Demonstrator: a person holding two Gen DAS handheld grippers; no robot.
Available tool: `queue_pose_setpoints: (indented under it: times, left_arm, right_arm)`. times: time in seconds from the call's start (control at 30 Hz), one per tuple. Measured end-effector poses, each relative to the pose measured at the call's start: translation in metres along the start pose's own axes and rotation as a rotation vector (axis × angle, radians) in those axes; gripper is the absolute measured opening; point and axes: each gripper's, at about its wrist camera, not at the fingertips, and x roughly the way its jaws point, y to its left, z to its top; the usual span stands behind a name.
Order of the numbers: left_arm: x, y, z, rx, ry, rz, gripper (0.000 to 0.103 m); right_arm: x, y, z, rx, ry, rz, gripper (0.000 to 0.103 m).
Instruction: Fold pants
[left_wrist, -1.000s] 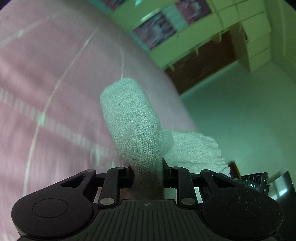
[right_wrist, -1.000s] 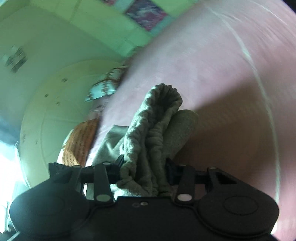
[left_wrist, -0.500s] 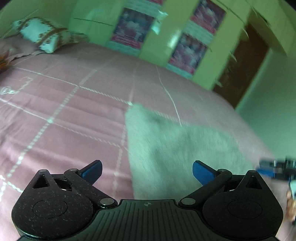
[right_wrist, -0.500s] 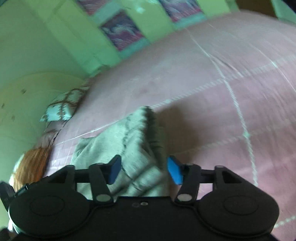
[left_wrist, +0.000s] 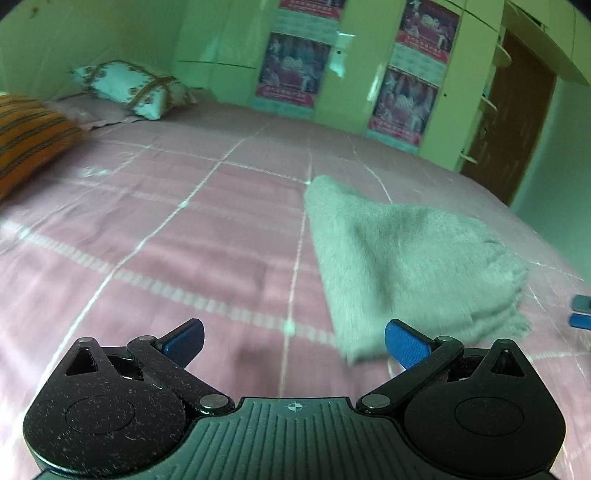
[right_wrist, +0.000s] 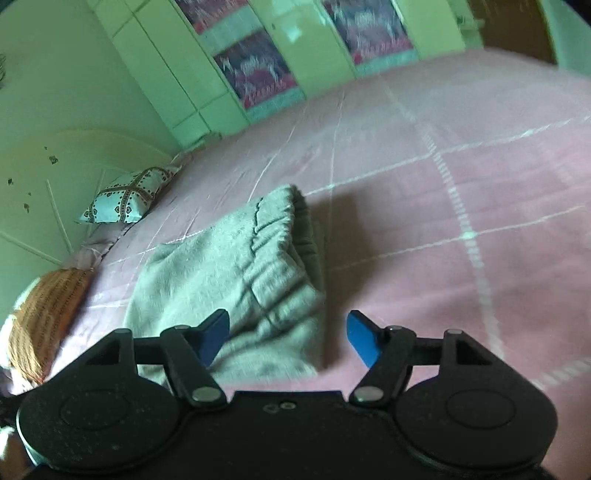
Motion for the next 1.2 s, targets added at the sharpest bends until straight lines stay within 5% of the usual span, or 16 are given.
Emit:
queue_pose_setpoints:
  times: [0.1, 0.27, 0.47, 0.9, 1.2]
  left_arm:
    - [-0.031, -0.001, -0.020, 0.012, -0.004, 0.019, 0.103]
    - [-0.081, -0.012, -0.057, 0.014, 0.016, -0.029, 0.103]
    - [-0.142, -0.043, -0.086, 0.070, -0.050, -0.051, 0.103]
    - [-0.256, -0.106, -0.105, 0.168, -0.234, -0.053, 0.103]
    - [-0.315, -0.139, -0.091, 0.201, -0.304, -0.006, 0.103]
  right_arm:
    - [-0.030, 0.012, -0.031, -0.062, -0.014, -0.011, 0.083]
    - [-0.088, 0.044, -0.083, -0.141, 0.004, -0.014, 0.088]
    - [-0.153, 0.069, -0.119, -0.112, -0.037, 0.000, 0.092]
    - [-0.246, 0.142, -0.143, -0.341, -0.259, -0.078, 0.097]
    - [-0.291, 0.160, -0.139, -0.381, -0.302, -0.094, 0.097]
